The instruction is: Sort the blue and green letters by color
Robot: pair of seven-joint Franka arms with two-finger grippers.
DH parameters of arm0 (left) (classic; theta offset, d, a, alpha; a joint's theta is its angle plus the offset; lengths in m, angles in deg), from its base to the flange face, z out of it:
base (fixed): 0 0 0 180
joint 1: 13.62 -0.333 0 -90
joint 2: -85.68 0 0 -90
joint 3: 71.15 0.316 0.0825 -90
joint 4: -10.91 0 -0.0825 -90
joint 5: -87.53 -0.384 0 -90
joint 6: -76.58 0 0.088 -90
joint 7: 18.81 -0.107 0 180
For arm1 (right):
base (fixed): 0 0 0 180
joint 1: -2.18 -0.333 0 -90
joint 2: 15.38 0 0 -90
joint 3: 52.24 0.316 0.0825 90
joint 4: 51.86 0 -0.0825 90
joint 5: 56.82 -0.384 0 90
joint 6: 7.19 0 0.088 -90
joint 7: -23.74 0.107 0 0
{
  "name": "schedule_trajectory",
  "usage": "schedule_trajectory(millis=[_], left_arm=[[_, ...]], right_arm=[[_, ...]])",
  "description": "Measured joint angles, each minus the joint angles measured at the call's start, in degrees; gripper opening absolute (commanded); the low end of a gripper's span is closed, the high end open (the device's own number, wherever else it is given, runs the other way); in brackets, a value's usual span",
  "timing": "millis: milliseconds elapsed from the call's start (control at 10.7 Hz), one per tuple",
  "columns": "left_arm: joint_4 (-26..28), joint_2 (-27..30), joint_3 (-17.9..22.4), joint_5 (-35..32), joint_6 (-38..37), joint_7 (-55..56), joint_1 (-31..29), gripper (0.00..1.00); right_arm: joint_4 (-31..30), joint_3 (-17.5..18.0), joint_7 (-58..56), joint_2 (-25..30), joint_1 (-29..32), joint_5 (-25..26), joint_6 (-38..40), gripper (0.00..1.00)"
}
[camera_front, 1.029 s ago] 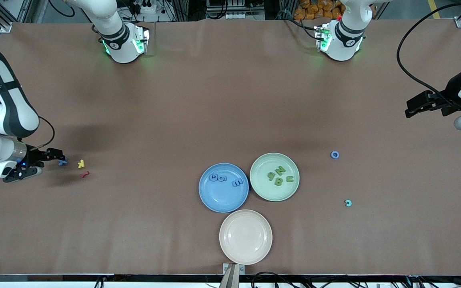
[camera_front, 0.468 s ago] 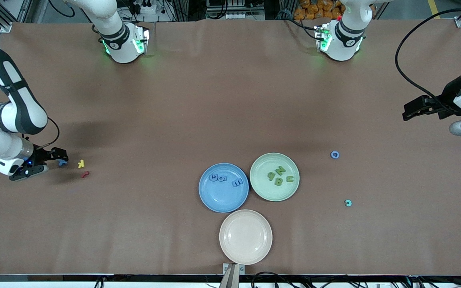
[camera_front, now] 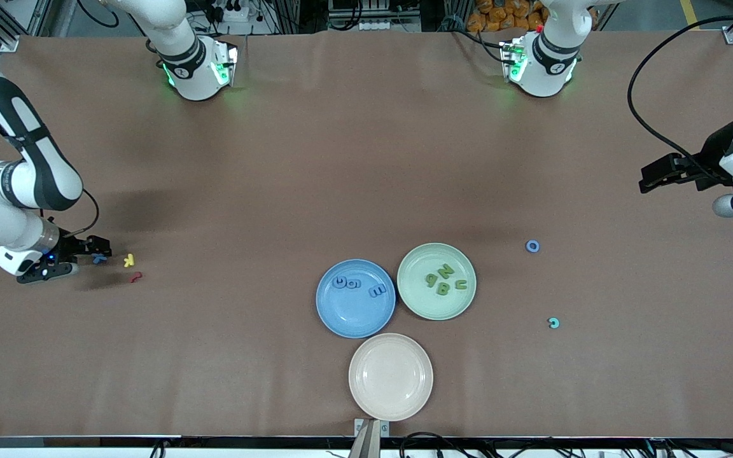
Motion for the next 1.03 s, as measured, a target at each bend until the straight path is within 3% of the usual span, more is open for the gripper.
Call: schedule_trajectory(millis=[655, 748, 935, 1029], left_arm=[[0.0, -0.1, 0.1, 0.0, 0.0, 0.0, -0.2, 1.00], [0.0, -0.1, 0.1, 0.0, 0.0, 0.0, -0.2, 1.00], [0.0, -0.2, 0.1, 0.0, 0.1, 0.0, -0.2, 1.00], [0.0, -0.2, 0.1, 0.0, 0.1, -0.1, -0.2, 1.00]], right_arm=[[-2.3, -0.8, 0.4, 0.0, 0.1, 0.0, -3.3, 1.00], [-2.3, -0.8, 0.4, 0.0, 0.1, 0.0, -3.3, 0.90], [-2.3, -0.8, 0.5, 0.0, 0.1, 0.0, -3.3, 0.11], [-2.3, -0.8, 0.5, 0.0, 0.1, 0.1, -3.3, 0.00]])
